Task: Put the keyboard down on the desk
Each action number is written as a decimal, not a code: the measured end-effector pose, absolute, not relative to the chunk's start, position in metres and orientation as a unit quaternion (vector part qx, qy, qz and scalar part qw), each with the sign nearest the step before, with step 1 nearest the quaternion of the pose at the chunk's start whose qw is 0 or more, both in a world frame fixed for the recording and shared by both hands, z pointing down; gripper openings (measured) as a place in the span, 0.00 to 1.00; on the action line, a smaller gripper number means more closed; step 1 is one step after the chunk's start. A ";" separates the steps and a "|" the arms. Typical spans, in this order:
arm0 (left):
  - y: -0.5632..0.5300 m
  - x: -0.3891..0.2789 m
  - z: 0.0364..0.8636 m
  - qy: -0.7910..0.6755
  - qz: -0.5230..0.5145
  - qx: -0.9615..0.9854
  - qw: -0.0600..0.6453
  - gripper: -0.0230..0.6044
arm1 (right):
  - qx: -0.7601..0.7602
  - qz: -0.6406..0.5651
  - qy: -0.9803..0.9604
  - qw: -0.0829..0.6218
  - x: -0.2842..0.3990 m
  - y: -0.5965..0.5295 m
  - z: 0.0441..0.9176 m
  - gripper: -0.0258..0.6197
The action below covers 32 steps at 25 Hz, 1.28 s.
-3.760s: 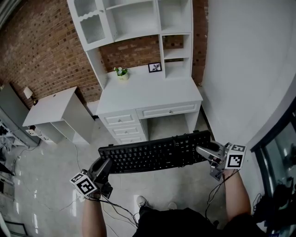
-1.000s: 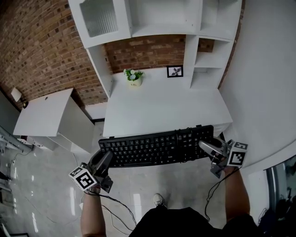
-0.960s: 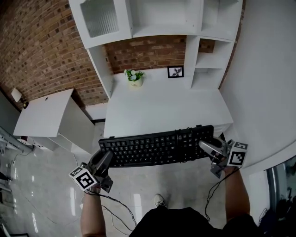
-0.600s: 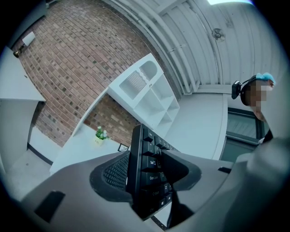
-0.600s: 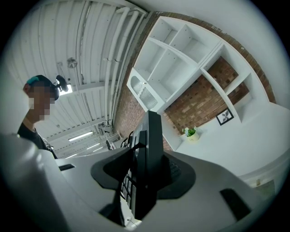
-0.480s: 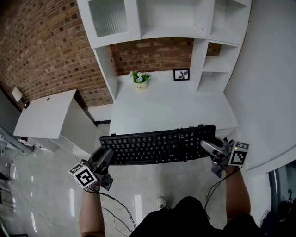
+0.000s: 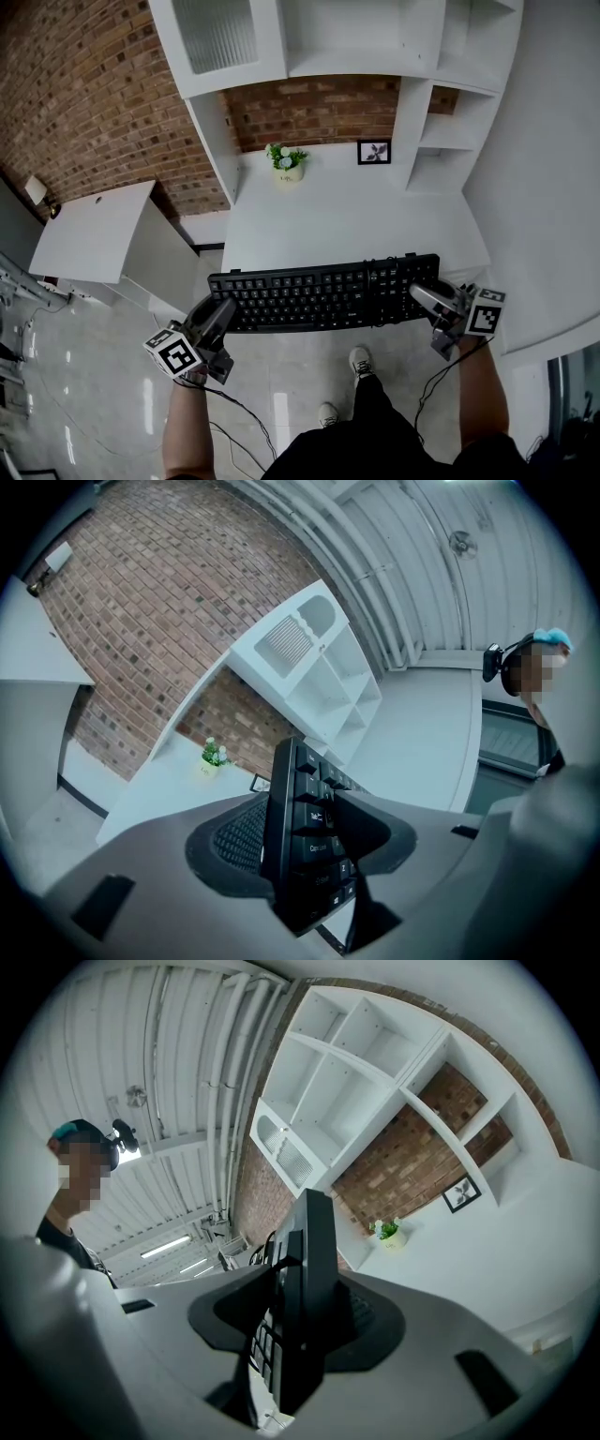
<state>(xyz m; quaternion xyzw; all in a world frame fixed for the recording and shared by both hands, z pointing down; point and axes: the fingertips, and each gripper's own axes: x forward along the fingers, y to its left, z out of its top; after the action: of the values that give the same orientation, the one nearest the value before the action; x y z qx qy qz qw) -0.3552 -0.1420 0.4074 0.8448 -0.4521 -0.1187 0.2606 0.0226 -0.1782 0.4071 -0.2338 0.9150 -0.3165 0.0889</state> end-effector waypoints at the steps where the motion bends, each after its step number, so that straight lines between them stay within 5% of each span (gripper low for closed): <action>1: -0.148 -0.354 0.409 -0.453 -0.118 0.844 0.262 0.40 | -0.233 -0.318 0.915 0.088 0.024 -0.186 0.409 0.32; 19: -0.339 -0.298 0.476 -0.482 -0.092 0.815 0.307 0.40 | -0.211 -0.378 0.899 0.067 0.076 -0.393 0.486 0.32; 32: -0.377 -0.296 0.514 -0.463 -0.082 0.809 0.352 0.40 | -0.236 -0.417 0.877 0.041 0.082 -0.417 0.509 0.32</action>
<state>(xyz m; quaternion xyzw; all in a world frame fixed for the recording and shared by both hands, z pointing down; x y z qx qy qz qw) -0.2958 -0.3774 0.5136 0.8090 -0.4632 -0.0818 0.3525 0.0819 -0.4174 0.5089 -0.2360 0.8769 -0.4168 0.0408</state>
